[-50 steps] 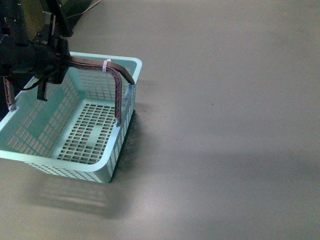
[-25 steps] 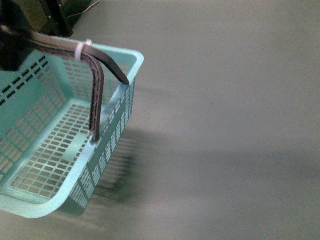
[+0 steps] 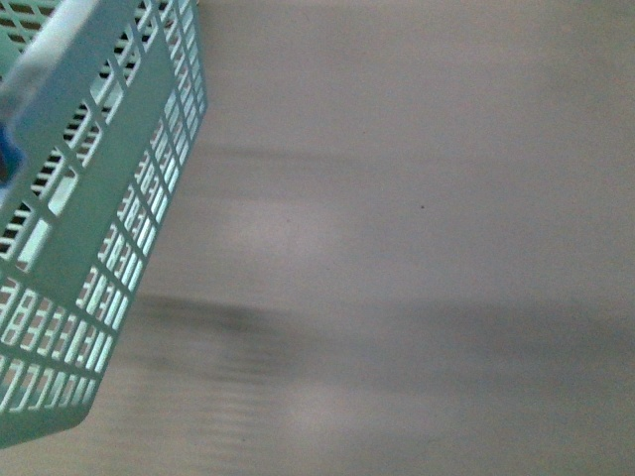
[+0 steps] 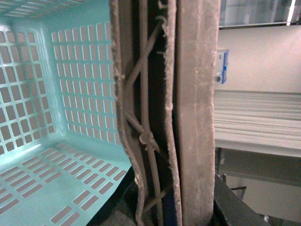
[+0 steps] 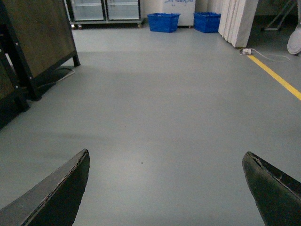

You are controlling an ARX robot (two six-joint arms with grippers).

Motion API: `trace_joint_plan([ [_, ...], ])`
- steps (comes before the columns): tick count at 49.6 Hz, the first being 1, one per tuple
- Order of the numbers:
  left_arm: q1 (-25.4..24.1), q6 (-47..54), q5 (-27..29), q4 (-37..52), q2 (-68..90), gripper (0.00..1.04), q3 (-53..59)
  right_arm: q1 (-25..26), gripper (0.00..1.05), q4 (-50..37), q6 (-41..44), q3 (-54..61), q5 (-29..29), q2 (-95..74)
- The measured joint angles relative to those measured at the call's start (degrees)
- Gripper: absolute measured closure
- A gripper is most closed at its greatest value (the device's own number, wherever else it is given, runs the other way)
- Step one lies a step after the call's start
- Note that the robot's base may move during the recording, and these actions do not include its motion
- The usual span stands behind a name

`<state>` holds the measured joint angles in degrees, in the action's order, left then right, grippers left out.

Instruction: Pick mango and avocado into basket

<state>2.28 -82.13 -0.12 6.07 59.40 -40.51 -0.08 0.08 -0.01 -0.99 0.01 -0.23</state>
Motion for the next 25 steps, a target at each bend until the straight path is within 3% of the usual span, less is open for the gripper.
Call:
trace_joint_plan([
  [25,0.1,-0.5,0.0,-0.1,-0.2,0.86,0.2,0.0,0.09,0.0,0.0,0.0,0.0,0.0],
])
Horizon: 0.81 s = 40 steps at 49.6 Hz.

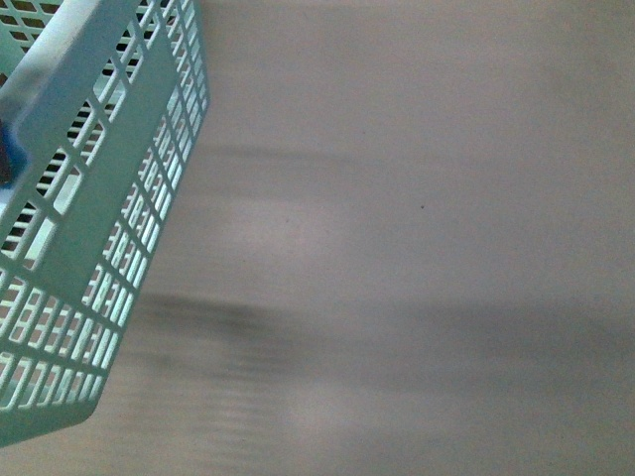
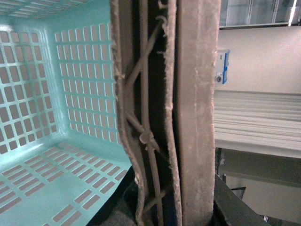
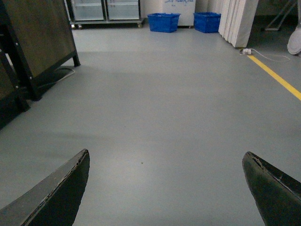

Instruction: Pick mango and avocado into basket

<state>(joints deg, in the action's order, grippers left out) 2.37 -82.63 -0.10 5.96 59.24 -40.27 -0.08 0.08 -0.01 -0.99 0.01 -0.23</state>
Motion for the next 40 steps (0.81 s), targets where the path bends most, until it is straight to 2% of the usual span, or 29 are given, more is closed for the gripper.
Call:
trace_joint_plan([
  [40,0.0,-0.2,0.0,0.0,0.0,0.87,0.2,0.0,0.09,0.0,0.0,0.0,0.0,0.0],
])
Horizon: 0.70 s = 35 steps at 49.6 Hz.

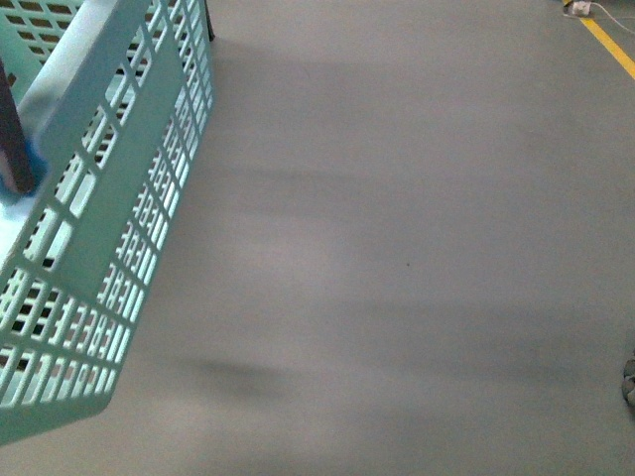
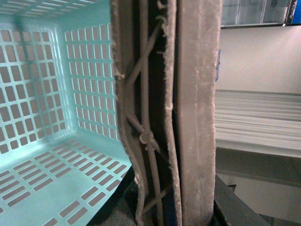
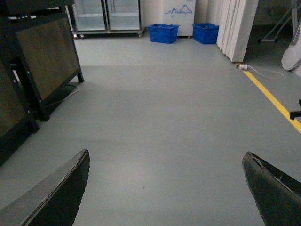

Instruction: Pick mango and avocado into basket

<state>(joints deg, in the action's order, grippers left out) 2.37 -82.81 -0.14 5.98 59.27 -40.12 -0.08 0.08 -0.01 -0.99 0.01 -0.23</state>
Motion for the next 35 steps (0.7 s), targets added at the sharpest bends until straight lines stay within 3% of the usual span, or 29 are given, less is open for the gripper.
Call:
trace_joint_plan([
  [35,0.0,0.0,0.0,0.0,0.0,0.87,0.0,0.0,0.09,0.0,0.0,0.0,0.0,0.0],
])
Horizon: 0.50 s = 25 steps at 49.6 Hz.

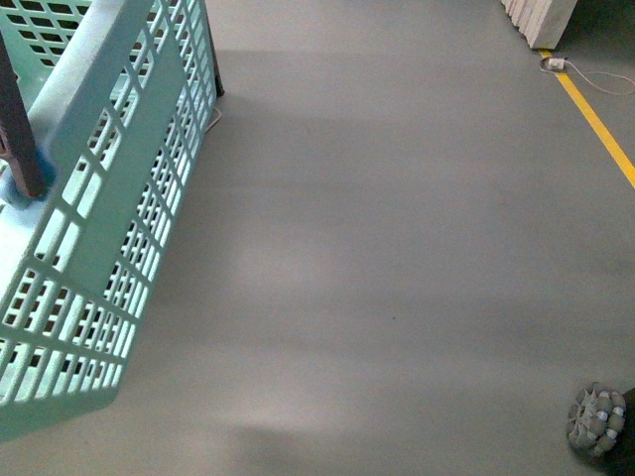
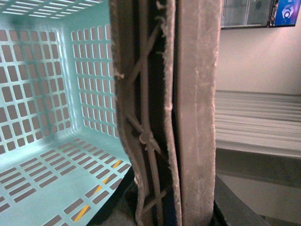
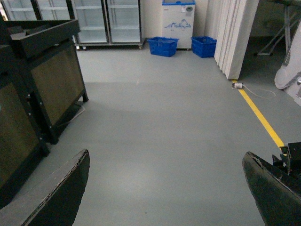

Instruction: Pick mango and avocado into basket

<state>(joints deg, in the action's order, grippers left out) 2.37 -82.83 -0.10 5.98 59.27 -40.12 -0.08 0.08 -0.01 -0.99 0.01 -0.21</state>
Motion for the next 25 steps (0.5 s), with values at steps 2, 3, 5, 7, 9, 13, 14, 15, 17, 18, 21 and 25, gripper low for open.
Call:
trace_joint_plan([
  [2,0.0,0.0,0.0,0.0,0.0,0.87,0.0,0.0,0.09,0.0,0.0,0.0,0.0,0.0],
  [3,0.0,0.0,0.0,0.0,0.0,0.87,0.0,0.0,0.09,0.0,0.0,0.0,0.0,0.0],
  [5,0.0,0.0,0.0,0.0,0.0,0.87,0.0,0.0,0.09,0.0,0.0,0.0,0.0,0.0],
  [7,0.0,0.0,0.0,0.0,0.0,0.87,0.0,0.0,0.09,0.0,0.0,0.0,0.0,0.0],
  [9,0.0,0.0,0.0,0.0,0.0,0.87,0.0,0.0,0.09,0.0,0.0,0.0,0.0,0.0],
  [13,0.0,0.0,0.0,0.0,0.0,0.87,0.0,0.0,0.09,0.0,0.0,0.0,0.0,0.0],
  [14,0.0,0.0,0.0,0.0,0.0,0.87,0.0,0.0,0.09,0.0,0.0,0.0,0.0,0.0],
  [15,0.0,0.0,0.0,0.0,0.0,0.87,0.0,0.0,0.09,0.0,0.0,0.0,0.0,0.0],
  [17,0.0,0.0,0.0,0.0,0.0,0.87,0.0,0.0,0.09,0.0,0.0,0.0,0.0,0.0],
  [18,0.0,0.0,0.0,0.0,0.0,0.87,0.0,0.0,0.09,0.0,0.0,0.0,0.0,0.0],
  [21,0.0,0.0,0.0,0.0,0.0,0.87,0.0,0.0,0.09,0.0,0.0,0.0,0.0,0.0],
  [25,0.0,0.0,0.0,0.0,0.0,0.87,0.0,0.0,0.09,0.0,0.0,0.0,0.0,0.0],
])
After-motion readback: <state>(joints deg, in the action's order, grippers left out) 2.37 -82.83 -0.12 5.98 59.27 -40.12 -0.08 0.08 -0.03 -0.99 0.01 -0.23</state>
